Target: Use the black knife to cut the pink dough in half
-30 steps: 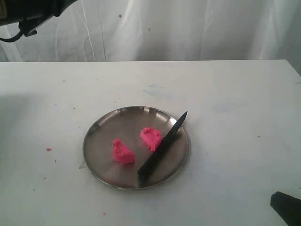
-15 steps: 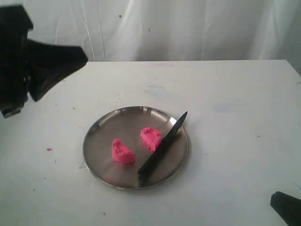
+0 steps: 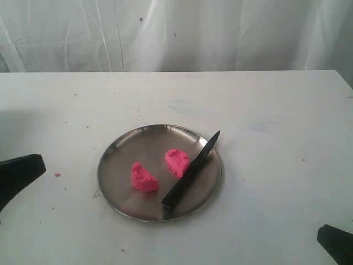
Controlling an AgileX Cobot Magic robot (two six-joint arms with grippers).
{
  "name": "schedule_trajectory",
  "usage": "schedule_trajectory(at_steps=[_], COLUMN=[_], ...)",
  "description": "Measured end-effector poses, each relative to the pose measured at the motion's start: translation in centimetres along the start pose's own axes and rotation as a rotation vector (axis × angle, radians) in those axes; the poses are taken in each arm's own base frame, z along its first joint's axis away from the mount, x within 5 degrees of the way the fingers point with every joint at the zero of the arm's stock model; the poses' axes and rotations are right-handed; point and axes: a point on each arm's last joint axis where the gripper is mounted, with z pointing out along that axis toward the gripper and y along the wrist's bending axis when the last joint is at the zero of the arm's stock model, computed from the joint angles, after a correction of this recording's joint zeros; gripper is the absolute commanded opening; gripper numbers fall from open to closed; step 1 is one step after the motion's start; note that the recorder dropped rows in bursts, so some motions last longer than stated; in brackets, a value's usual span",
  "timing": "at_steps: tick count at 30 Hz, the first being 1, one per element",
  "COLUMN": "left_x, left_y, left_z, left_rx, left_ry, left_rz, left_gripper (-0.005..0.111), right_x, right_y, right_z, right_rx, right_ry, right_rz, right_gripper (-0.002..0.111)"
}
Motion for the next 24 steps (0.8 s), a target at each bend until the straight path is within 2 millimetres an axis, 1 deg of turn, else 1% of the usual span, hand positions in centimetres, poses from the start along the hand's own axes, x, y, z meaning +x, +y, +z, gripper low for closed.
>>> schedule_trajectory(at_steps=[4, 8, 14, 17, 24], left_x=[1.2, 2.5, 4.0, 4.3, 4.7], left_y=[0.7, 1.8, 3.4, 3.7, 4.4], left_z=[-1.3, -2.1, -2.9, -3.2, -3.6], left_rx=[0.009, -0.031, -0.118, -0.151, -0.238], left_ry=[-0.036, -0.063, -0.107, -0.119, -0.082], left_rz=[0.207, 0.31, 0.31, 0.307, 0.312], left_gripper=[0.0, 0.0, 0.0, 0.0, 0.0], right_x=[0.0, 0.0, 0.0, 0.0, 0.0], right_y=[0.0, 0.0, 0.0, 0.0, 0.0], right_z=[0.0, 0.0, 0.0, 0.0, 0.0], right_rx=[0.0, 0.0, 0.0, 0.0, 0.0], right_ry=[0.0, 0.0, 0.0, 0.0, 0.0], right_rz=[0.0, 0.0, 0.0, 0.0, 0.0], right_gripper=[0.0, 0.0, 0.0, 0.0, 0.0])
